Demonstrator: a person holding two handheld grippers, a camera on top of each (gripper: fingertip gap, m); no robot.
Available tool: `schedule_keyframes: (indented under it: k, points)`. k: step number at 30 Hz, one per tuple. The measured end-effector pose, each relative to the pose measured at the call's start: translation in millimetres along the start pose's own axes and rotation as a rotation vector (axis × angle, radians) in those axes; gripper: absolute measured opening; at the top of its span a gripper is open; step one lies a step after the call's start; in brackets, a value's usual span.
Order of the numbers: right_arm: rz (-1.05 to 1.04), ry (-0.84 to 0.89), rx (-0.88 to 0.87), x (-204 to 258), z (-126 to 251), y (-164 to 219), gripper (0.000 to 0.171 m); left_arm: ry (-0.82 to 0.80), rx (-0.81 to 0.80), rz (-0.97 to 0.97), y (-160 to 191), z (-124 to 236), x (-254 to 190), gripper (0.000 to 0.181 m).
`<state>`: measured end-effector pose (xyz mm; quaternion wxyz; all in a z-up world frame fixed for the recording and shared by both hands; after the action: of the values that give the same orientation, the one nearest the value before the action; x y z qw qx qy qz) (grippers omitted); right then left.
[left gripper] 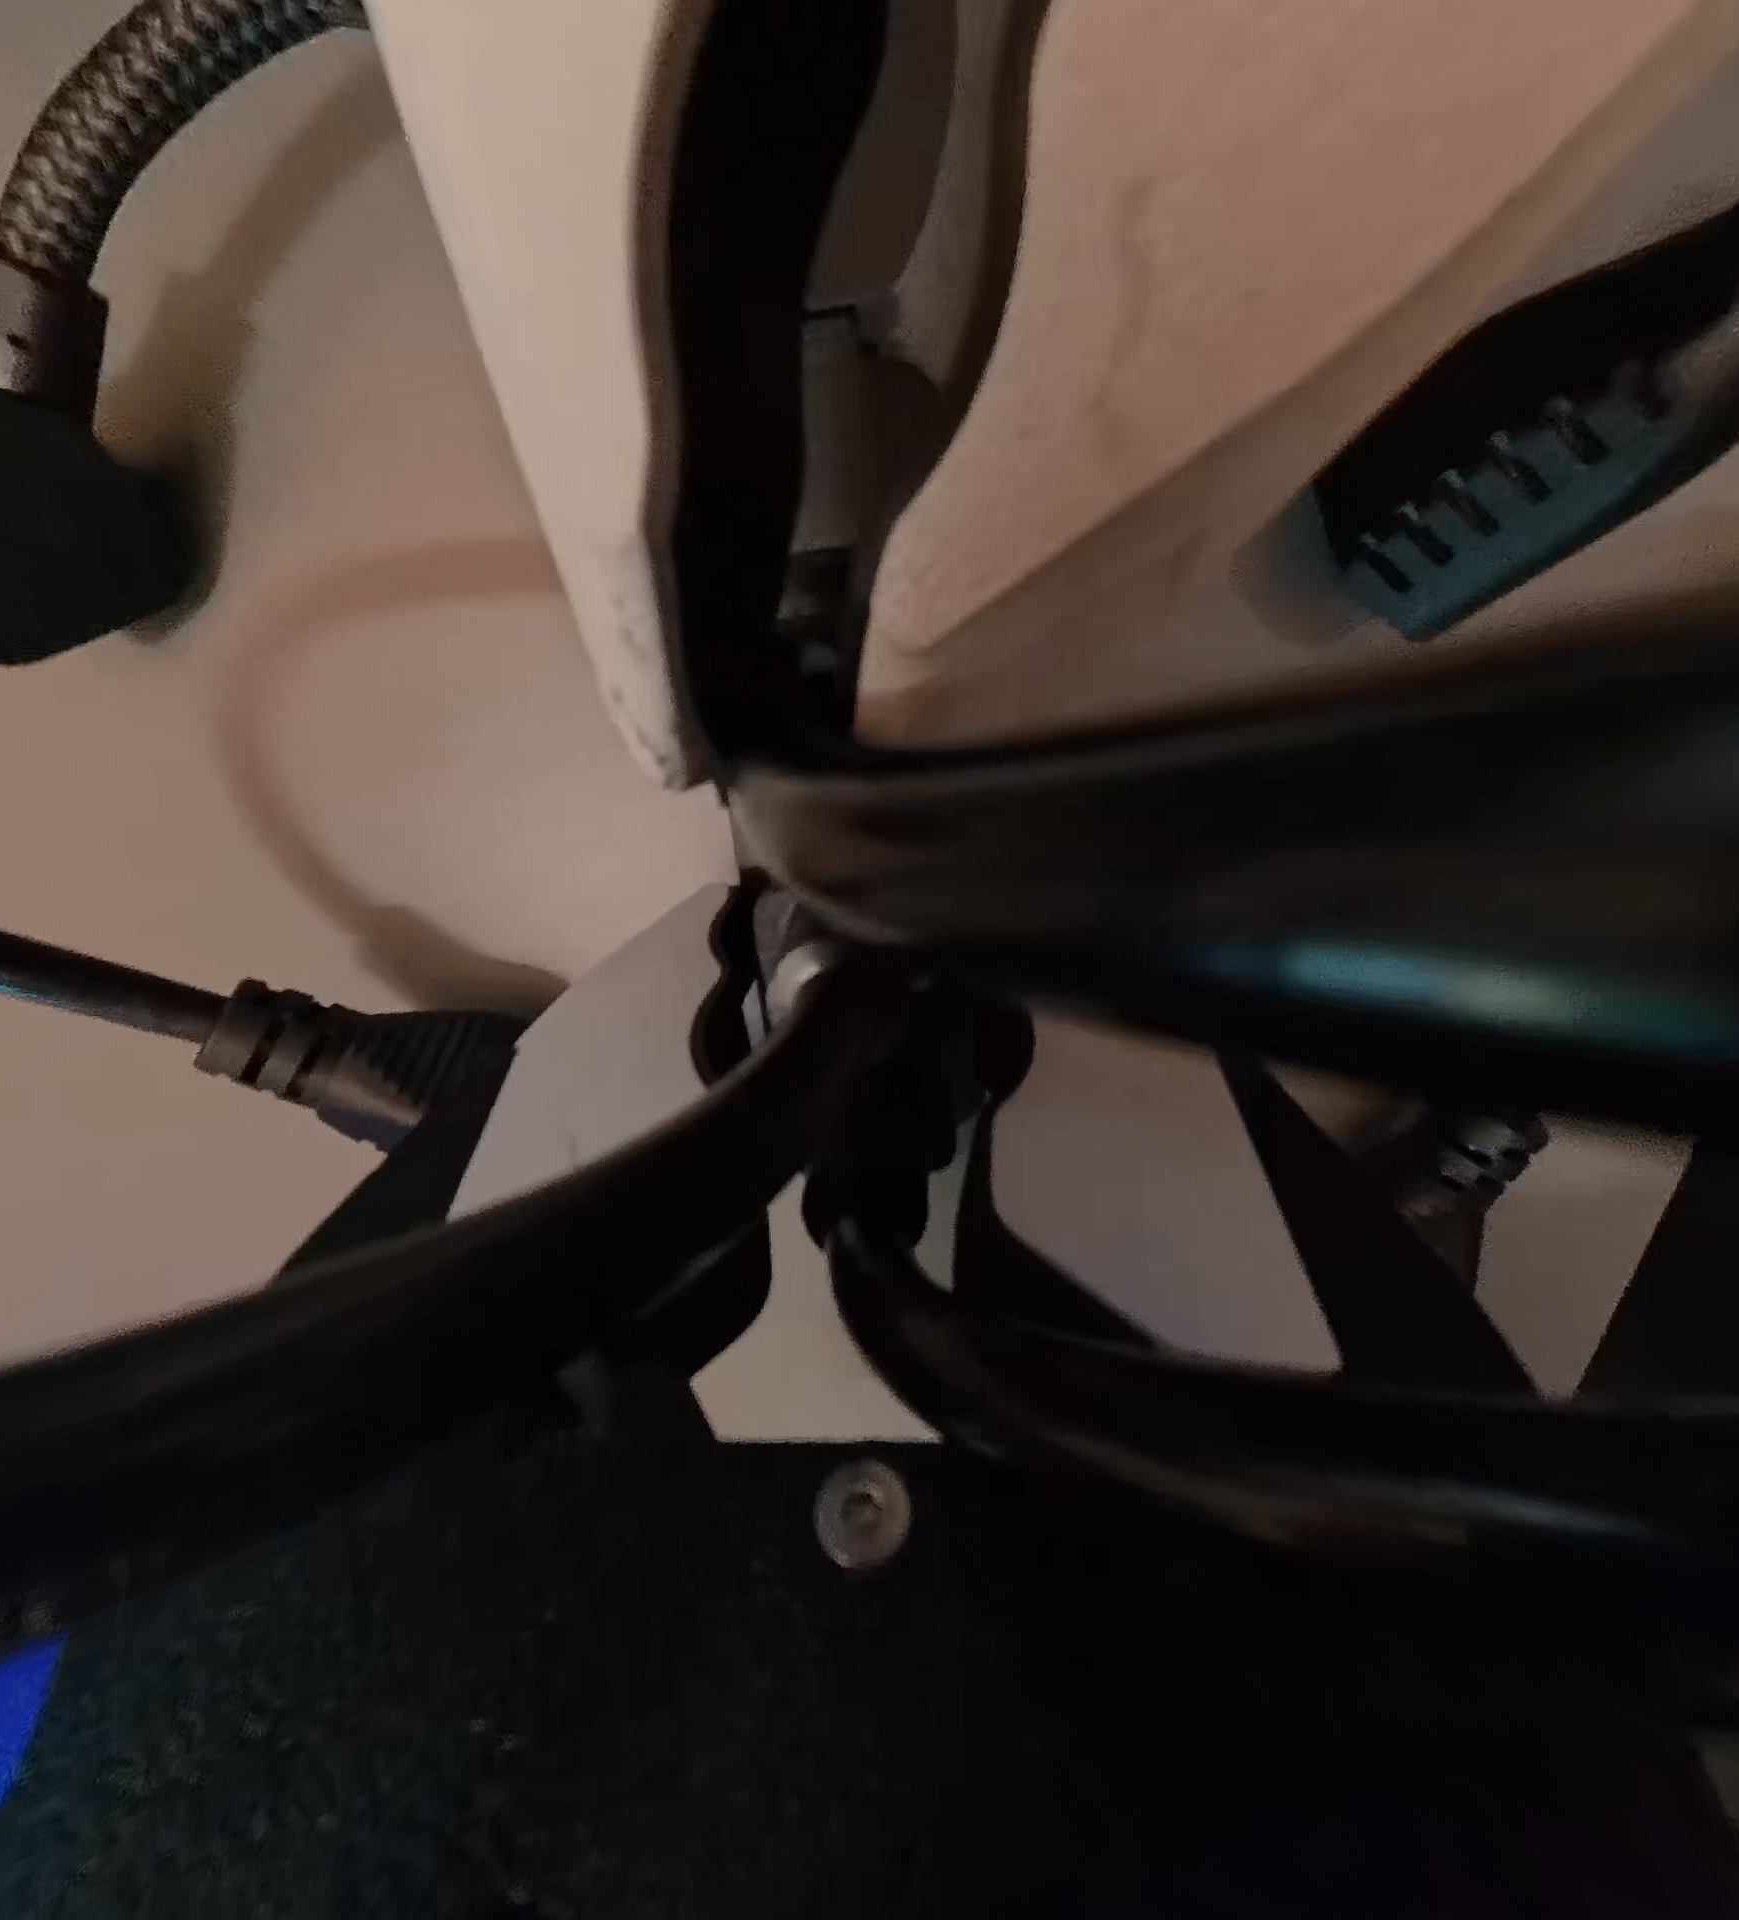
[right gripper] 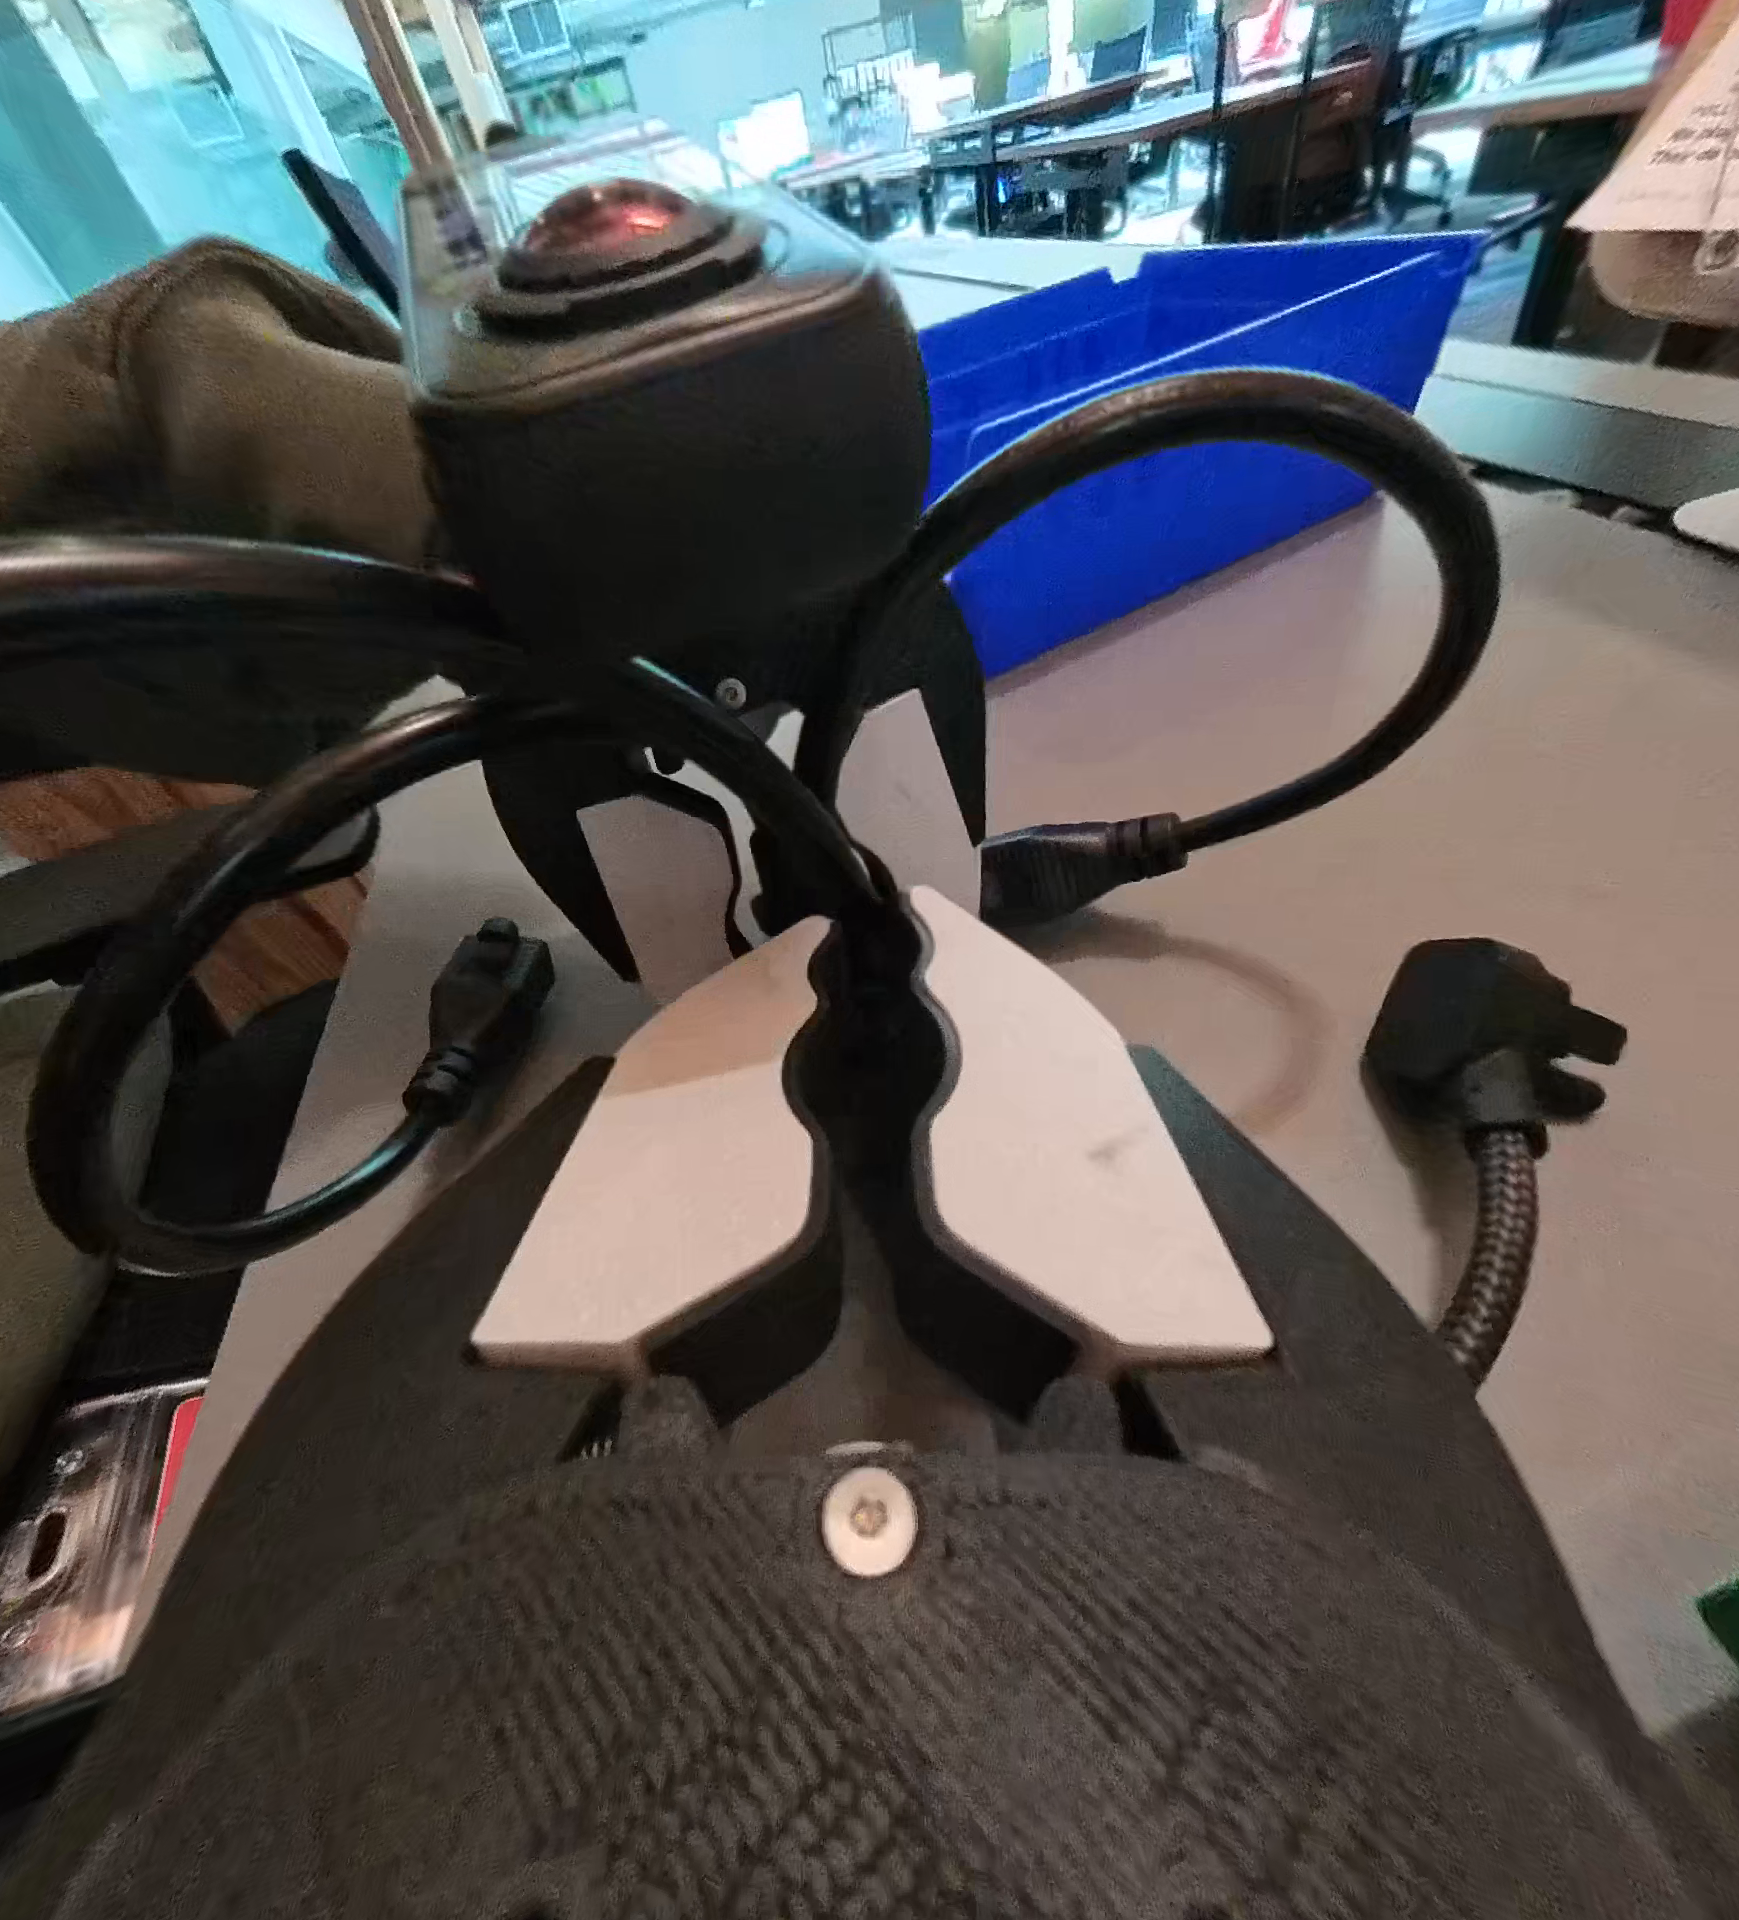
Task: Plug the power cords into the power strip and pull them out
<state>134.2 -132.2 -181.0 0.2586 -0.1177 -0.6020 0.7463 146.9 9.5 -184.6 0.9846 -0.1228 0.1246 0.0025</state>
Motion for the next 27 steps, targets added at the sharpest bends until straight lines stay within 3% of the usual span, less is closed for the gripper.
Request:
schedule_keyframes:
  k: [4, 10, 12, 15, 21, 25, 27]
  points:
    - [0.14, -0.06, 0.013, 10, 4, -6, 0.004, 0.015, -0.014, -0.05, 2, 1, -4, 0.041]
    - [-0.035, -0.018, -0.024, -1, -2, -2, 0.007, 0.004, -0.028, 0.001, 2, 1, -2, 0.041]
    - [-0.038, -0.027, -0.019, -1, -1, -2, 0.005, -0.003, -0.021, -0.006, 2, 1, -2, 0.041]
    - [0.115, -0.07, -0.014, 8, 1, -7, 0.005, 0.02, -0.023, -0.059, 4, 2, -4, 0.041]
    - [-0.042, -0.016, -0.021, -4, -2, -1, 0.005, -0.015, -0.014, 0.009, 0, 0, 0, 0.042]
    - [0.122, -0.132, -0.013, 7, 5, -4, 0.005, 0.017, -0.003, -0.06, -1, 1, -3, 0.042]
    - [0.077, -0.115, -0.032, 3, 4, -2, 0.006, 0.011, -0.008, -0.045, 0, 1, -2, 0.041]
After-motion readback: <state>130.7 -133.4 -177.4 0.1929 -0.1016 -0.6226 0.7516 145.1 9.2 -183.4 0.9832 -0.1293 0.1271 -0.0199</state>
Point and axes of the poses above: each gripper's, where its closed fingertips meet, z back along the fingers, y out of its underside, x = y × z across the jaws, the point moved 10 cm from there along z, back along the fingers, and after that the axes turned 15 degrees about y, right-handed, at the moved point
